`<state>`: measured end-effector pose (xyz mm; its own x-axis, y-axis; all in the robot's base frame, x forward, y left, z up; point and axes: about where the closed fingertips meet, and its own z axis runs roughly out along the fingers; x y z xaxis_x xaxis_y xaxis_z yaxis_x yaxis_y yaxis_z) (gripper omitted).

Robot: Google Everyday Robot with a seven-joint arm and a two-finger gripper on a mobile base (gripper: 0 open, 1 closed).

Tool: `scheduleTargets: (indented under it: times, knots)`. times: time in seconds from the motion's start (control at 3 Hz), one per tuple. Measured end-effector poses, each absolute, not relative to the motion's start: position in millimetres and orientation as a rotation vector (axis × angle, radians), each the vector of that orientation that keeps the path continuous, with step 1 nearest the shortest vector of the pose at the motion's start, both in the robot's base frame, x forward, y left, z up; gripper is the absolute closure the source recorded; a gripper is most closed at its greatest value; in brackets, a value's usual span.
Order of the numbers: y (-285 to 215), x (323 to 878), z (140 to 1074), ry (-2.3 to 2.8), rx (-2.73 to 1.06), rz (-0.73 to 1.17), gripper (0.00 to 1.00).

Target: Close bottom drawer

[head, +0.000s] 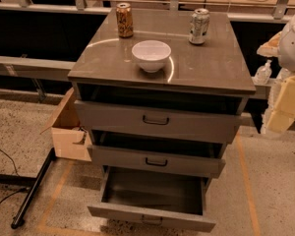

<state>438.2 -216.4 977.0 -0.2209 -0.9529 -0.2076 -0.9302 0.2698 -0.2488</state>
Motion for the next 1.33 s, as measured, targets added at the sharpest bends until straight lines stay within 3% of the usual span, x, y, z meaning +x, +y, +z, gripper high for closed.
scheduleTargets:
  times: [0.33,0.67,1.33]
  knots:
    - [-216,438,977,2.229,-1.723,-0.101,0.0]
    - [-215,441,967,2.207,-1.7,-0.063,0.15]
    - [-195,435,878,2.073,-1.648,0.12,0.62]
